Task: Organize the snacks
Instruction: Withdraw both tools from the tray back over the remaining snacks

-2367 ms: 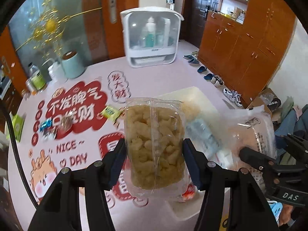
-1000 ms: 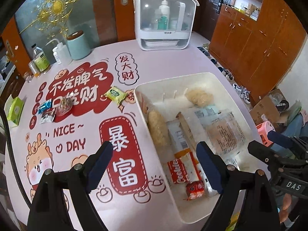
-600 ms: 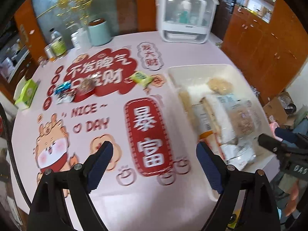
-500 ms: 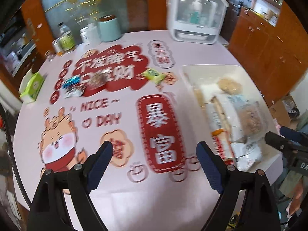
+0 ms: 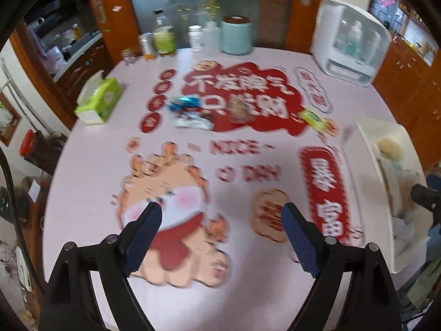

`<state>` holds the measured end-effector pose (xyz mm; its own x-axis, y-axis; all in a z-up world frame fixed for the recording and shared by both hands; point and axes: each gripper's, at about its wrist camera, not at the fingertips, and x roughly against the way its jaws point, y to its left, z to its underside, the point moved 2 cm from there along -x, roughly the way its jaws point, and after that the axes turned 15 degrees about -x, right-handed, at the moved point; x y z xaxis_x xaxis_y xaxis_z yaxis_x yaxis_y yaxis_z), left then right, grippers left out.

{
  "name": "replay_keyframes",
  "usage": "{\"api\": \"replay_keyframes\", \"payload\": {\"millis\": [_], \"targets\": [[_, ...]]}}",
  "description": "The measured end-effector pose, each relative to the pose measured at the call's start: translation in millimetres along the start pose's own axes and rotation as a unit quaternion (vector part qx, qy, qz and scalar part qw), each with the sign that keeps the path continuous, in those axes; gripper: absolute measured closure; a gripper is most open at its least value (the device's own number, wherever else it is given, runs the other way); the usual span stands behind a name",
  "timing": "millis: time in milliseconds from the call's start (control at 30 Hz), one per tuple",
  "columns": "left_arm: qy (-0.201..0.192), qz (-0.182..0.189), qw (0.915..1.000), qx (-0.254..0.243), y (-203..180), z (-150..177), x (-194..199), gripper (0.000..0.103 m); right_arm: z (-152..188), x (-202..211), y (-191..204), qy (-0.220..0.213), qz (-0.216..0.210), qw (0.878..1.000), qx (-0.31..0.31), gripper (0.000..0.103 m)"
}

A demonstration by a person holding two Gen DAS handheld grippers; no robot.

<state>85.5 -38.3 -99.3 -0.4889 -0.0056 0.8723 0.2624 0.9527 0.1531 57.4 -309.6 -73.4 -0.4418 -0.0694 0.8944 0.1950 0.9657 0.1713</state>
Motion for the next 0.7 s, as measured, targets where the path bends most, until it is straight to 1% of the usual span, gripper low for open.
{"api": "replay_keyframes", "payload": {"millis": [100,233,333,400,467,533,633,700], "targets": [[-0.004,-0.014,0.9999,-0.002,41,-9,-3,0.016,-17,-4,37,-0.006,-0.003,1.000,0.024,0.020],[-0.006,-0.019,0.9998,-0.009,88,-29,-12,0.016,-47,-15,90,-0.014,0.003,0.999,0.049,0.020],[-0.013,-0.023,0.9995,-0.017,122,-52,-19,0.016,-70,-26,124,-0.013,0.001,0.998,0.053,0.020],[-0.015,-0.023,0.9994,-0.021,137,-68,-26,0.016,-85,-35,142,-0.007,0.000,0.999,0.046,0.020],[-0.018,-0.020,0.9994,-0.022,148,-80,-34,0.016,-102,-46,161,-0.004,-0.009,0.999,0.041,0.020],[-0.016,-0.007,0.9996,-0.023,159,-96,-47,0.016,-116,-60,175,0.000,-0.002,0.999,0.037,0.020],[-0.005,0.012,0.9998,-0.019,163,-114,-70,0.016,-133,-84,191,0.012,0.003,0.999,0.034,0.020],[0.004,0.033,0.9992,-0.023,160,-123,-88,0.016,-143,-106,198,0.031,0.000,0.999,0.027,0.020]]}}
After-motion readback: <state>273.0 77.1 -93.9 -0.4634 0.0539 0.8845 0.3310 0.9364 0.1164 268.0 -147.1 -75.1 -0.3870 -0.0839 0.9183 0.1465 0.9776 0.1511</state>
